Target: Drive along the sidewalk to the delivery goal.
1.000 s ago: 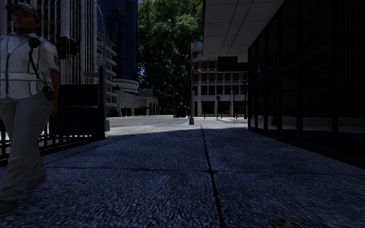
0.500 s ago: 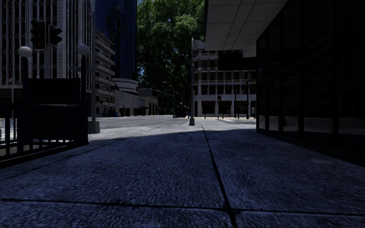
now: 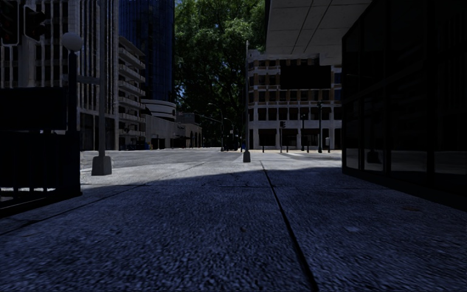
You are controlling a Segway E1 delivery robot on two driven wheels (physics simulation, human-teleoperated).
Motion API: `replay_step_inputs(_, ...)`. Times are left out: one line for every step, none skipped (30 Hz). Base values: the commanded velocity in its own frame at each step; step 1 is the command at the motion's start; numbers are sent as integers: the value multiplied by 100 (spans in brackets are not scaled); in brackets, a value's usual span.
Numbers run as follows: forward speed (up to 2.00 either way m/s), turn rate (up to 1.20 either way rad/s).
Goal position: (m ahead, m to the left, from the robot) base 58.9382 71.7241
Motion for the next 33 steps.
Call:
replay_step_inputs(200, 0)
replay_step_inputs(200, 0)
replay_step_inputs(200, 0)
replay_step_inputs(200, 0)
replay_step_inputs(200, 0)
replay_step_inputs(200, 0)
replay_step_inputs(200, 0)
replay_step_inputs(200, 0)
replay_step_inputs(200, 0)
replay_step_inputs(200, 0)
replay_step_inputs(200, 0)
replay_step_inputs(200, 4)
replay_step_inputs(200, 22)
replay_step_inputs(200, 39)
replay_step_inputs(200, 52)
replay_step_inputs(200, 52)
replay_step_inputs(200, 57)
replay_step_inputs(200, 58)
replay_step_inputs(200, 58)
replay_step_inputs(200, 58)
replay_step_inputs(200, 58)
replay_step_inputs(200, 58)
replay_step_inputs(200, 58)
replay_step_inputs(200, 58)
replay_step_inputs(200, 58)
replay_step_inputs(200, 58)
replay_step_inputs(200, 58)
replay_step_inputs(200, 58)
replay_step_inputs(200, 58)
replay_step_inputs(200, 58)
replay_step_inputs(200, 58)
replay_step_inputs(200, 58)
replay_step_inputs(200, 58)
